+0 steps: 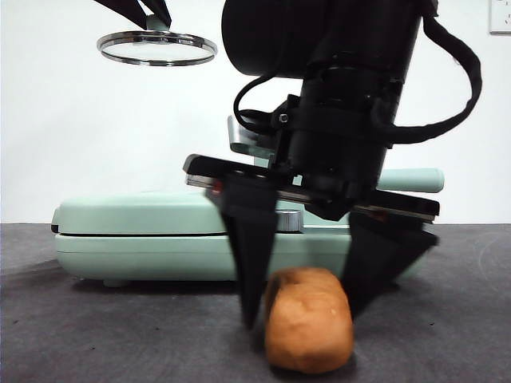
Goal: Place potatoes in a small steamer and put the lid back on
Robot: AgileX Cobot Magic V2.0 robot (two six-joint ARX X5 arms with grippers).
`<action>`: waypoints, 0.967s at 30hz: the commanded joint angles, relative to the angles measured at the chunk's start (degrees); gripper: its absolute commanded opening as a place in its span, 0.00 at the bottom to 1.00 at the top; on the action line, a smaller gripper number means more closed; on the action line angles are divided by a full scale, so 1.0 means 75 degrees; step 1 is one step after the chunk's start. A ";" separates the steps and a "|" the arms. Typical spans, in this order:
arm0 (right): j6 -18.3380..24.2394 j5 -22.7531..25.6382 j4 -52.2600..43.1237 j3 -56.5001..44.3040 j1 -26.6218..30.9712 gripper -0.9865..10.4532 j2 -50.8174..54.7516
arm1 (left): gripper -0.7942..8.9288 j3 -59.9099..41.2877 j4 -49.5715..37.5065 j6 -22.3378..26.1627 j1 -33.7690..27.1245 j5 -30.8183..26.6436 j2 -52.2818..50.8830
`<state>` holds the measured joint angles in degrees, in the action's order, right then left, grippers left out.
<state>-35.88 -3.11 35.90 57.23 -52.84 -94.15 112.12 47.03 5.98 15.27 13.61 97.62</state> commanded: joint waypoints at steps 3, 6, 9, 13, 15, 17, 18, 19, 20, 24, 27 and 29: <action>-0.0050 0.0017 -0.0070 0.0137 -0.0085 0.19 -0.0125 | 0.10 0.0245 -0.0184 0.0026 0.0023 0.0038 0.0058; 0.0082 0.0003 0.0026 0.0219 -0.0064 0.19 -0.0122 | 0.10 0.0245 -0.0187 0.0029 0.0020 0.0038 0.0061; 0.0178 -0.0067 0.0385 0.0577 0.0058 0.19 -0.0119 | 0.10 0.0245 -0.0192 0.0055 0.0015 0.0038 0.0061; 0.0697 -0.0198 0.1253 0.1521 0.0379 0.19 -0.0119 | 0.10 0.0245 -0.0192 0.0061 0.0009 0.0038 0.0073; 0.1107 -0.0187 0.1623 0.2130 0.0624 0.19 -0.0119 | 0.10 0.0245 -0.0181 0.0058 0.0009 0.0038 0.0073; 0.1405 -0.0391 0.1955 0.2728 0.0941 0.19 -0.0125 | 0.10 0.0245 -0.0198 0.0058 0.0009 0.0038 0.0073; 0.1580 -0.0595 0.2110 0.3045 0.1151 0.19 -0.0131 | 0.10 0.0245 -0.0207 0.0058 0.0009 0.0038 0.0073; 0.1731 -0.0731 0.2203 0.3299 0.1323 0.19 -0.0134 | 0.10 0.0245 -0.0216 0.0058 0.0009 0.0038 0.0073; 0.1926 -0.0796 0.2273 0.3617 0.1553 0.19 -0.0134 | 0.10 0.0245 -0.0219 0.0058 0.0012 0.0038 0.0076; 0.2259 -0.0781 0.2328 0.4584 0.2384 0.19 -0.0149 | 0.10 0.0245 -0.0210 0.0058 0.0015 0.0038 0.0076; 0.2416 -0.0784 0.2340 0.5316 0.2993 0.19 -0.0315 | 0.10 0.0245 -0.0204 0.0055 0.0015 0.0038 0.0076; 0.2541 -0.0787 0.2433 0.5829 0.3325 0.19 -0.0536 | 0.10 0.0245 -0.0204 0.0055 0.0015 0.0038 0.0076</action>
<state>-18.72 -8.99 53.84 98.87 -28.08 -96.05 112.12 47.00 5.98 15.25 13.61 97.62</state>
